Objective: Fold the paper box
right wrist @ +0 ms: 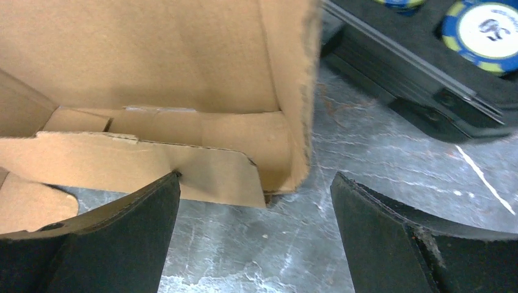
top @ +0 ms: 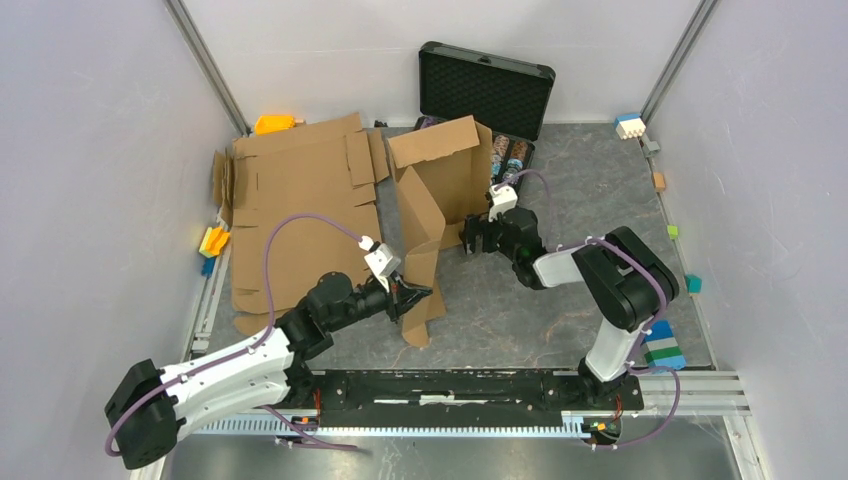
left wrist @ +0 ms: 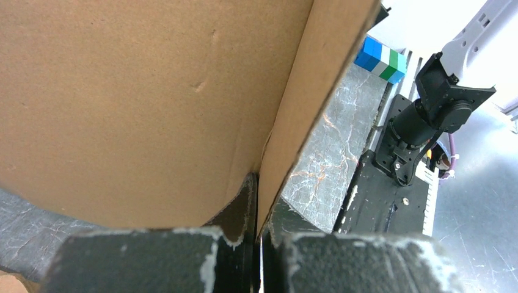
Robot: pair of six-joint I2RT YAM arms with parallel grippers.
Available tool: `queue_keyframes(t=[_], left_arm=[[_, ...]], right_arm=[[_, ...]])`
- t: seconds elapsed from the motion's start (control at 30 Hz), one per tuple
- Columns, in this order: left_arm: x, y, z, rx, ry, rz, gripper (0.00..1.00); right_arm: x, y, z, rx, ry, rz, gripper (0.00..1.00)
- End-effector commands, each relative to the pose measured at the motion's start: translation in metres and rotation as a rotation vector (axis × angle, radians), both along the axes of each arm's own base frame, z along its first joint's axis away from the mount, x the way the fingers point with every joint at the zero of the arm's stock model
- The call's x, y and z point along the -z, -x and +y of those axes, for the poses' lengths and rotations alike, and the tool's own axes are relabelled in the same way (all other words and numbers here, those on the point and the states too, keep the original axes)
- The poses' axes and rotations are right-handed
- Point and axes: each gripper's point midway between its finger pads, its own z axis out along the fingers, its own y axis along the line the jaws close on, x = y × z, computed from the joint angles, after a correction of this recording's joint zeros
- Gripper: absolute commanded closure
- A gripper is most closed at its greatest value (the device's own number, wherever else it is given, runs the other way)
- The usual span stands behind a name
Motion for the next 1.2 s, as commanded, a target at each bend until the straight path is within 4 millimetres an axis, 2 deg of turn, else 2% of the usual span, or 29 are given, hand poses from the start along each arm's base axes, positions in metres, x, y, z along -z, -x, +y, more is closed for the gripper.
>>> queue_keyframes(t=[0.0, 0.23, 0.3, 0.4, 0.57, 0.67, 0.73, 0.9, 1.03, 1.17], left_arm=[[0.021, 0.004, 0.001, -0.002, -0.058, 0.087, 0.97], [0.021, 0.004, 0.002, -0.005, -0.056, 0.089, 0.97], [0.021, 0.004, 0.001, -0.006, -0.055, 0.089, 0.97], [0.022, 0.004, 0.001, -0.004, -0.056, 0.091, 0.97], [0.023, 0.004, 0.000, 0.001, -0.056, 0.092, 0.97], [0.023, 0.004, -0.001, 0.006, -0.056, 0.093, 0.97], [0.024, 0.004, -0.001, 0.006, -0.057, 0.094, 0.97], [0.026, 0.004, -0.001, 0.007, -0.062, 0.094, 0.97], [0.027, 0.004, -0.001, 0.007, -0.064, 0.094, 0.97], [0.027, 0.004, -0.001, 0.007, -0.064, 0.093, 0.97]], right_arm=[[-0.019, -0.013, 0.025, -0.102, -0.033, -0.068, 0.02], [-0.038, -0.023, 0.033, -0.173, 0.019, -0.166, 0.02], [-0.038, -0.022, 0.037, -0.204, 0.029, -0.179, 0.08], [-0.037, -0.018, 0.041, -0.228, 0.023, -0.184, 0.24], [-0.027, -0.017, 0.049, -0.217, 0.050, -0.158, 0.39], [-0.014, -0.020, 0.046, -0.151, 0.074, -0.112, 0.38], [-0.005, -0.022, 0.043, -0.112, 0.090, -0.083, 0.32], [0.019, -0.023, 0.039, -0.043, 0.177, -0.016, 0.33], [0.026, -0.021, 0.039, -0.030, 0.202, 0.001, 0.36], [0.032, -0.013, 0.039, -0.039, 0.223, 0.028, 0.35]])
